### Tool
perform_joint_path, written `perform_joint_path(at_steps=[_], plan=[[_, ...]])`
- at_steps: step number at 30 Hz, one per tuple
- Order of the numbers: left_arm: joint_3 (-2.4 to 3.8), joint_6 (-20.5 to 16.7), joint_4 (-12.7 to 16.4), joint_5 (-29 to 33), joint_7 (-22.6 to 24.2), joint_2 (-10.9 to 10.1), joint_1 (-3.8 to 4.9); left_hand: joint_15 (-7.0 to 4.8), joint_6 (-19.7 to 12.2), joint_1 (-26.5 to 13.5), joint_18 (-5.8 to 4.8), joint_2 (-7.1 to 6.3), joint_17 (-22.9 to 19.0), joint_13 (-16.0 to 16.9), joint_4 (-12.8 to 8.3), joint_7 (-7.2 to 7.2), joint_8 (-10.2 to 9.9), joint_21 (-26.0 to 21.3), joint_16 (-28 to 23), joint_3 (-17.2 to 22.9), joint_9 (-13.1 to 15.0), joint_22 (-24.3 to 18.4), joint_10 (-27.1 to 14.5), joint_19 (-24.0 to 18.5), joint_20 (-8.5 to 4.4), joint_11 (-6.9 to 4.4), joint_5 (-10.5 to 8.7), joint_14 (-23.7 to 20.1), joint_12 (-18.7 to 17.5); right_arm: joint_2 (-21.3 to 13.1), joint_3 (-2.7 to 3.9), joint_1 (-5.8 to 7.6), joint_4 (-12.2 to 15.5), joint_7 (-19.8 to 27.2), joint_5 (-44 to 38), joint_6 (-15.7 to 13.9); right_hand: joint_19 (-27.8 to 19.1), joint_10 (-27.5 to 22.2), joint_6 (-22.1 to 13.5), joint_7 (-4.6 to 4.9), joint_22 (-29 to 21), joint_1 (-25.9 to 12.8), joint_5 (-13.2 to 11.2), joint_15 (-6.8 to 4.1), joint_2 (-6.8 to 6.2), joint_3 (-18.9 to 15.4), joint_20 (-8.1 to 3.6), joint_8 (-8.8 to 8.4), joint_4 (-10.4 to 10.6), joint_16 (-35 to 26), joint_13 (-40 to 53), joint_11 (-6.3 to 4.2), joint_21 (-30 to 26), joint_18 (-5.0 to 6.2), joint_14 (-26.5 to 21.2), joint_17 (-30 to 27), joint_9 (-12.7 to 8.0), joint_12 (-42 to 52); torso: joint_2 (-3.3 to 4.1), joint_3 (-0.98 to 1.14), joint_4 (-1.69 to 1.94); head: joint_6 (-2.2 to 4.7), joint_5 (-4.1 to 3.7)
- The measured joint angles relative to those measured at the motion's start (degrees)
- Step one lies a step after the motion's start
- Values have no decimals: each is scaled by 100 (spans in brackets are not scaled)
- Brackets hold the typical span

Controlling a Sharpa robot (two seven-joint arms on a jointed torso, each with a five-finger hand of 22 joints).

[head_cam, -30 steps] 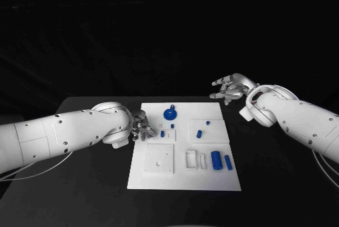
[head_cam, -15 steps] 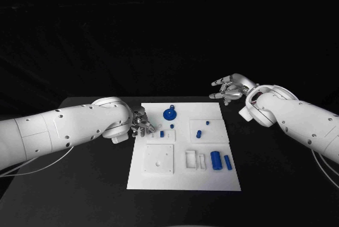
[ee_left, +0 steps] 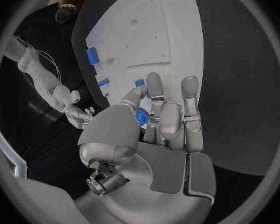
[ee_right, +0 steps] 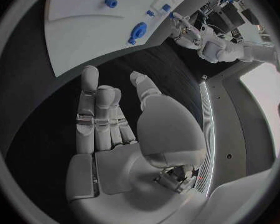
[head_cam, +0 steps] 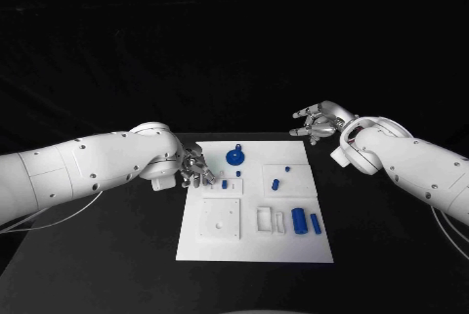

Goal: Assemble the parts on the task board

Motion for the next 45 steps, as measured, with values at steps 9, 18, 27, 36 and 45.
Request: perform_joint_path(at_steps=[9, 18, 27, 36, 45], plan=[[5, 406, -286, 11, 44, 150, 30, 0, 0, -10, 0, 40, 0, 2, 0, 0, 23, 0, 0, 0, 27, -1, 0, -21, 21, 0, 12, 0, -22, 8, 0, -3, -5, -2, -1, 10, 0, 0, 0, 0, 0, 0, 0, 0, 0, 0, 0, 0, 0, 0, 0, 0, 0, 1, 0, 0, 0, 0, -1, -2, -4, -25, -8], [-19, 457, -423, -144, 173, 242, 34, 0, 0, -8, 0, 41, 0, 19, -1, 0, 23, 0, 0, -1, 40, -1, 0, -21, 21, 0, 12, 0, -22, 27, 0, -3, -6, -4, -1, 17, 0, 0, 0, 0, 0, 0, 0, 0, 0, 0, 0, 0, 0, 0, 0, 0, 0, 0, 0, 0, 0, 0, 0, -2, 0, -34, 5], [-29, 427, -461, -258, 284, 290, 21, 0, 0, 0, 0, 47, 0, 28, -8, 0, 17, 0, 0, -8, 49, -2, 0, -21, 21, 0, 11, 0, -22, 39, 0, -4, -4, -5, -15, 21, 0, 0, 0, 0, 0, 0, 0, 0, 0, 0, 0, 0, 0, 0, 0, 0, 0, 0, 0, 0, 0, 0, 0, -3, -1, -52, 7], [-32, 419, -449, -301, 339, 283, 14, 0, 0, 0, 0, 47, 1, 33, -8, 0, 18, 0, 0, -8, 61, -2, 0, -21, 21, 0, 1, 0, -22, 41, 0, -4, -5, -5, -57, 24, 0, 0, 0, 0, 0, 0, 0, 0, 0, 0, 0, 0, 0, 0, 0, 0, 0, 0, 0, 0, 0, 0, -2, -2, 2, -67, 0], [-34, 421, -412, -319, 356, 278, -7, 0, 0, 7, 0, 53, 1, 39, -8, 0, 29, 0, 0, -8, 60, -2, 0, -21, 21, 0, -12, 0, -22, 41, 0, -4, -6, -5, -78, 27, 0, 0, 0, 0, 0, 0, 0, 0, 0, 0, 0, 0, 0, 0, 0, 0, 0, 0, 0, 0, 0, 0, -3, -3, 5, -79, 6]])
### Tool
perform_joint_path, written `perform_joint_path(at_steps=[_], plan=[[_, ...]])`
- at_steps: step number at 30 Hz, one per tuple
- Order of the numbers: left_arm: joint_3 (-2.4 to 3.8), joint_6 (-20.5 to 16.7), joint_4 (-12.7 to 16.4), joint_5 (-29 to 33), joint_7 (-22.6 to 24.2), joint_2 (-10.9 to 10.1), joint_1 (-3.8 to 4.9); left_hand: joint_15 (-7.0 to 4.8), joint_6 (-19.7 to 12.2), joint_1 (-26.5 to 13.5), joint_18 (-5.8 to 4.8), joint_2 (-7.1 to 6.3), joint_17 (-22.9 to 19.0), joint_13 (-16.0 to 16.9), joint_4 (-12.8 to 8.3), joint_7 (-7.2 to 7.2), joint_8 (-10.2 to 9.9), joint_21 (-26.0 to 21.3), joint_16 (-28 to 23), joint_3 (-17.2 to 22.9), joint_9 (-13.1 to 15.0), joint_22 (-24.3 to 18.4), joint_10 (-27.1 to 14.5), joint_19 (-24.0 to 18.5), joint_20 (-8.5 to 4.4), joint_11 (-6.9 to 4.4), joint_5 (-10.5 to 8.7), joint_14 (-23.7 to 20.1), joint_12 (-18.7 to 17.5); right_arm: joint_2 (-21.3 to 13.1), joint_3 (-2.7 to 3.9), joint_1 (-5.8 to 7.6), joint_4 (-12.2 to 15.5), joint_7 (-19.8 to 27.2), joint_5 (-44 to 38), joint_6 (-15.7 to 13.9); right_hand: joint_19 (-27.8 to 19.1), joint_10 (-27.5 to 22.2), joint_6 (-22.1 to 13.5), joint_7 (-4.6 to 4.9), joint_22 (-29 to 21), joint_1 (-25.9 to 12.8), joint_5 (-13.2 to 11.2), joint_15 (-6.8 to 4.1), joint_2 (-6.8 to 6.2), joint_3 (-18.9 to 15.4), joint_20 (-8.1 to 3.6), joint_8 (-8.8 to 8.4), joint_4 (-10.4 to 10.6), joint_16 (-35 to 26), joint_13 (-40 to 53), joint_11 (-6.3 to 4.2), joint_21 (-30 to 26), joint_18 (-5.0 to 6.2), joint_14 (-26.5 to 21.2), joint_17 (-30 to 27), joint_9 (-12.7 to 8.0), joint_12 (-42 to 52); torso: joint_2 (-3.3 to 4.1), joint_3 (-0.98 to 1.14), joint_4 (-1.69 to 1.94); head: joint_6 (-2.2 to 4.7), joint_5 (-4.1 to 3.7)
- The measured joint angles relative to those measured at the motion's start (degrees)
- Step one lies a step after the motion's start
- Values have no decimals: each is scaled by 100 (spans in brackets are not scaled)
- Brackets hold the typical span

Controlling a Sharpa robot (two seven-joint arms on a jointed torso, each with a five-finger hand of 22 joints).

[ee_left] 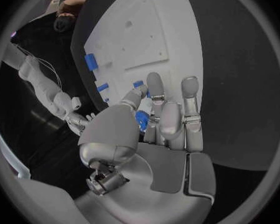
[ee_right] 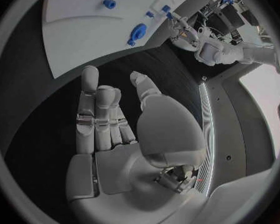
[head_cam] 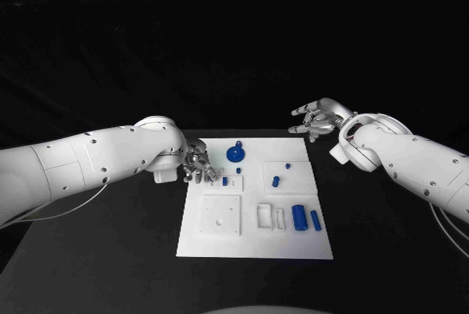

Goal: Assemble the parts on the task board

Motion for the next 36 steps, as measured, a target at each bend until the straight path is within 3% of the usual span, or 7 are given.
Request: perform_joint_path(at_steps=[16, 36], plan=[[-5, -27, 38, -10, -9, -26, -82, 0, 0, 0, 0, 0, 0, -1, -8, 0, -6, 0, 0, -8, 10, 0, 0, 0, 0, 0, 20, 0, 0, 1, 0, 0, 0, 0, -11, 5, 0, 0, 0, 0, 0, 0, 0, 0, 0, -8, 0, 0, -42, 0, 0, 0, 0, 0, 0, -6, 0, 0, 0, -5, 0, -17, 23], [-1, -58, 37, -11, -9, -42, -94, 0, 0, 0, 0, 0, 0, -2, -15, 0, -28, 0, 0, -15, 7, 3, 0, 0, 0, 0, 13, 0, 0, -2, 0, 0, -3, -1, -14, 13, 0, 0, 0, 0, 0, 0, 0, 0, 0, -8, 0, 0, -41, 0, 0, 0, 0, 0, 0, -6, 0, 0, 1, 1, -3, -28, 42]])
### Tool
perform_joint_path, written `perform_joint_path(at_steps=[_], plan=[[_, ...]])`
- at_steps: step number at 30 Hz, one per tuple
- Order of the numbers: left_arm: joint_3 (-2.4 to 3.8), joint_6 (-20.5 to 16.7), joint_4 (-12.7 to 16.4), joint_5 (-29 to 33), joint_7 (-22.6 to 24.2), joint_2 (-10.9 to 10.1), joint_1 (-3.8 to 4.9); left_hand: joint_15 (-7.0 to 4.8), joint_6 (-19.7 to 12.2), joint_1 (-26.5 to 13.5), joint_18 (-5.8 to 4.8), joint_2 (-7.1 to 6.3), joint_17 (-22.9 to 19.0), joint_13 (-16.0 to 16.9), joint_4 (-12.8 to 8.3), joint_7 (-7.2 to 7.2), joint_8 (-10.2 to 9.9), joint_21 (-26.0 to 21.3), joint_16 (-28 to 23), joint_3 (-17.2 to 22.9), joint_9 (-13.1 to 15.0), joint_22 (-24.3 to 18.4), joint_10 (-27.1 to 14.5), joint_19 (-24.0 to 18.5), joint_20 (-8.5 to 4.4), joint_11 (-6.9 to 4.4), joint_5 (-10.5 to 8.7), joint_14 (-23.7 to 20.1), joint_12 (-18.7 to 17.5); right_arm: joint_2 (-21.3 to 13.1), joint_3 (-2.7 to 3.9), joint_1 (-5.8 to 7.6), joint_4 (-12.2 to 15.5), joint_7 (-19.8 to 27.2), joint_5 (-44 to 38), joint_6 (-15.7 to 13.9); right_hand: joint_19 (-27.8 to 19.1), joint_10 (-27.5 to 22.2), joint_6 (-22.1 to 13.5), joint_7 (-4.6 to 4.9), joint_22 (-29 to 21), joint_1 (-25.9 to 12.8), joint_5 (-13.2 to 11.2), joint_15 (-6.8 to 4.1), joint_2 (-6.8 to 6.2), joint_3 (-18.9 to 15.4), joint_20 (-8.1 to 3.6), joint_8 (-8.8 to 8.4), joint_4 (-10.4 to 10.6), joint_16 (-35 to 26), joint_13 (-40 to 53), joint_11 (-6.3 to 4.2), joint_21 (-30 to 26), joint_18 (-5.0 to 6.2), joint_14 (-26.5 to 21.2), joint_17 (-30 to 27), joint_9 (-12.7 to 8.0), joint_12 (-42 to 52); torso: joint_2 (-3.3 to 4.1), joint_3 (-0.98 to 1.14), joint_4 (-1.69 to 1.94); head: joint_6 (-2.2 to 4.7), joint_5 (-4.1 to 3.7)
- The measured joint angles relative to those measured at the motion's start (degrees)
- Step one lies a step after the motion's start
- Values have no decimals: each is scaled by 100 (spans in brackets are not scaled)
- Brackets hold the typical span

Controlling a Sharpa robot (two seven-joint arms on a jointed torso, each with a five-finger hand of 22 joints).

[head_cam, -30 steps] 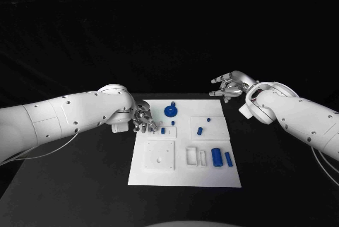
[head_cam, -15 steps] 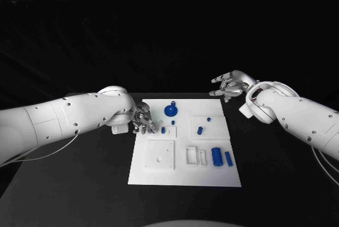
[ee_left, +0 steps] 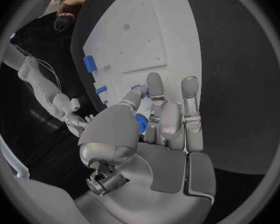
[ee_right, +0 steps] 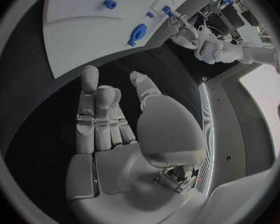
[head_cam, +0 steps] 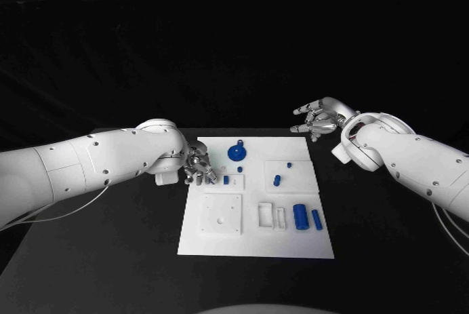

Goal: Assemble the parts on the task board

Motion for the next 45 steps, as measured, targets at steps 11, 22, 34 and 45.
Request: perform_joint_path(at_steps=[11, 22, 34, 45], plan=[[1, 10, 7, 0, 0, -5, -1, 0, 0, 0, 0, 0, 0, 6, 0, 0, 22, 0, 0, 0, 9, -1, 0, 0, 0, 0, -11, 0, 0, -4, 0, 0, 0, 0, 0, 4, 0, 0, 0, 0, 0, 0, 0, 0, 0, 0, 0, 0, 0, 0, 0, 0, 0, 0, 0, 0, 0, 0, -1, -1, 0, -1, -4], [-7, 20, 12, -3, -7, -13, -11, 0, 0, 0, 0, 0, 0, 6, -1, 0, 20, 0, 0, -1, 8, -2, 0, 0, 0, 0, 11, 0, 0, -4, 0, 0, 1, 0, -1, 6, 0, 0, 0, 0, 0, 0, 0, 0, 0, 0, 0, 0, 0, 0, 0, 0, 0, 0, 0, 0, 0, 0, -1, -1, 2, 7, -14], [-5, 22, 9, -1, -8, -20, -17, 0, 0, 0, 0, 0, 0, 5, -8, 0, 0, 0, 0, -8, 6, -2, 0, 0, 0, 0, 10, 0, 0, -5, 0, -1, 1, 0, -2, 8, 0, 0, 0, 0, 0, 0, 0, 0, 0, 0, 0, 0, 0, 0, 0, 0, 0, 0, 0, 1, 0, 0, -1, -2, 1, -10, -17], [-2, 7, -17, 1, -11, 14, -54, 0, 1, -24, 0, 24, 0, 4, -8, 0, 1, 0, 0, -8, 13, -3, 0, 0, 0, 0, 0, 0, 0, -3, 0, -1, 0, 0, -3, 9, 0, 0, 0, 0, 0, 0, 0, 0, 0, 0, 0, 0, 1, 0, 0, 0, 0, 0, 0, 1, 0, 0, -1, -1, -3, -9, -25]])
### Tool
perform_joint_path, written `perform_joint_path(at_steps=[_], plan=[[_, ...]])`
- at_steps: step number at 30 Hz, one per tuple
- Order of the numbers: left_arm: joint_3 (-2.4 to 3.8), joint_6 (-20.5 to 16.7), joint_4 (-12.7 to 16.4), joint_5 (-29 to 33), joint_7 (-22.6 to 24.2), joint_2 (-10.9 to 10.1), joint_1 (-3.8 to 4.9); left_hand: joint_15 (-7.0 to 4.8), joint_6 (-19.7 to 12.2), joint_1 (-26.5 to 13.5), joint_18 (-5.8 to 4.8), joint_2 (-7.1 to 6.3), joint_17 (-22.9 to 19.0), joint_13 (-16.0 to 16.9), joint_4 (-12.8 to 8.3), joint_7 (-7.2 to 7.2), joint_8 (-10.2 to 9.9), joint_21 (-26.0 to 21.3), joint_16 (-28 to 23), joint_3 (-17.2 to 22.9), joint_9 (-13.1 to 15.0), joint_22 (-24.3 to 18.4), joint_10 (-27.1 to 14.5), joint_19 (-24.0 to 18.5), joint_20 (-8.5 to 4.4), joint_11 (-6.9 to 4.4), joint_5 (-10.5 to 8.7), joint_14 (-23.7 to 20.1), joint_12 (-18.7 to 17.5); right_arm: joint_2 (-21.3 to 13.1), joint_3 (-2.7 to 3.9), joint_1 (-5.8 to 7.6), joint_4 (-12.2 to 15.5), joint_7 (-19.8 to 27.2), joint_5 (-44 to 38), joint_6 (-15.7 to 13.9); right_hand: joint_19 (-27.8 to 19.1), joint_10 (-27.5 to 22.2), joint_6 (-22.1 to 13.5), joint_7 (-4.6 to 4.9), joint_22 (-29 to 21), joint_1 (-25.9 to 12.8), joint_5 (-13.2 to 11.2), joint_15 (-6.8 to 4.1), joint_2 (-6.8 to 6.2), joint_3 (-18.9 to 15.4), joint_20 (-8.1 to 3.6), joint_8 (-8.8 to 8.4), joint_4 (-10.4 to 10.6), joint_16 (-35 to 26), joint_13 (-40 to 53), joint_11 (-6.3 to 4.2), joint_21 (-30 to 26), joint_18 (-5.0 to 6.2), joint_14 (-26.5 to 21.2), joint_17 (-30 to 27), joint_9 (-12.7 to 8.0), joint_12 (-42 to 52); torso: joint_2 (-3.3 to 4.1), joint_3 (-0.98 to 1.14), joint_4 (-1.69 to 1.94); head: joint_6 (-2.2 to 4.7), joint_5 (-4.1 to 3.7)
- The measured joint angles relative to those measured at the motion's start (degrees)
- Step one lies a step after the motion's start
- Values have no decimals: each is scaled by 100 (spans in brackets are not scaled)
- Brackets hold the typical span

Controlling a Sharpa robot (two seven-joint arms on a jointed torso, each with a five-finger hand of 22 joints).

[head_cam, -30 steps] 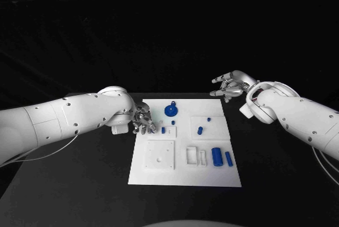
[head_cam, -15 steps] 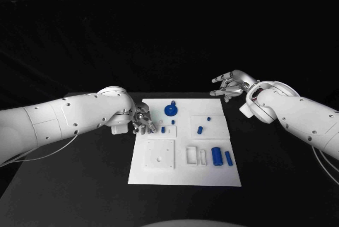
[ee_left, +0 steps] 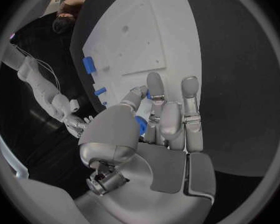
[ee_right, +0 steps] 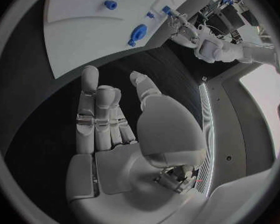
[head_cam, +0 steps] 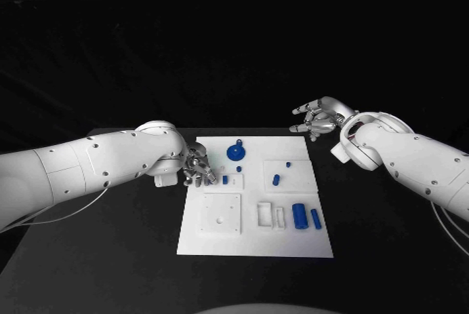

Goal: Assemble the parts on the task board

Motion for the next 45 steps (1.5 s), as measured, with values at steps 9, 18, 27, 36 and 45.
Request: perform_joint_path(at_steps=[9, 18, 27, 36, 45], plan=[[-3, -47, -19, -2, -36, 39, -33, 1, 7, -15, 0, 15, 0, 6, 0, -7, 5, 0, 0, 0, -2, -1, 0, 0, 0, 0, -1, 1, 0, 0, 0, 0, 0, 0, 0, 2, 0, 0, 0, 0, 0, 0, 0, 0, 0, 0, 0, 0, 0, 0, 0, 0, 0, 0, 0, 0, 0, 0, 1, 2, 0, -15, -13], [-1, -97, -55, -8, -102, 95, -40, 3, 11, -14, 0, 15, -1, 5, 0, -10, 15, 0, 0, 0, -5, -1, 0, 0, 0, 0, -47, 3, 0, -1, 0, 0, 6, 0, 0, 5, 0, 0, 0, 0, 0, 0, 0, 0, 0, 0, 0, 0, 0, 0, 0, 0, 0, 0, 0, 0, 0, 0, 1, 4, 0, -11, -16], [9, -76, -98, -5, -162, 136, -44, 27, 57, 98, 0, -97, -26, 5, 0, -34, -87, 0, 0, 0, -241, -1, 2, 0, 0, 2, -133, -10, -25, -12, 0, -1, 10, 0, -1, 6, 0, 0, 0, 0, 0, 0, 0, 0, 0, 0, 0, 0, 0, 0, 0, 0, 0, 0, 0, 0, 0, 0, 1, 4, 0, -7, -25], [14, -65, -120, 3, -179, 125, -44, 6, 164, 197, 1, -475, -77, 4, 87, -122, -224, -2, -28, -19, -626, -1, 14, -21, -21, 11, -346, -32, -44, -22, 0, -1, 11, 0, -1, 7, 0, 0, 0, 0, 0, 0, 0, 0, 0, 0, 0, 0, 0, 0, 0, 0, 0, 0, 0, 0, 0, 0, 1, 1, 2, -12, -38], [-4, -71, -124, 2, -210, 105, -76, -5, 392, 306, 0, -702, -97, 4, 545, -354, -238, -57, -29, -337, -722, 3, -31, -21, -21, -30, -733, -42, -44, -26, 0, -1, 8, 0, -1, 6, 0, 0, 0, 0, -13, 0, 0, 0, 0, 0, 0, 0, 0, 0, 0, 0, 0, 1, 0, 0, 0, 0, 1, -2, 6, -8, -40]])
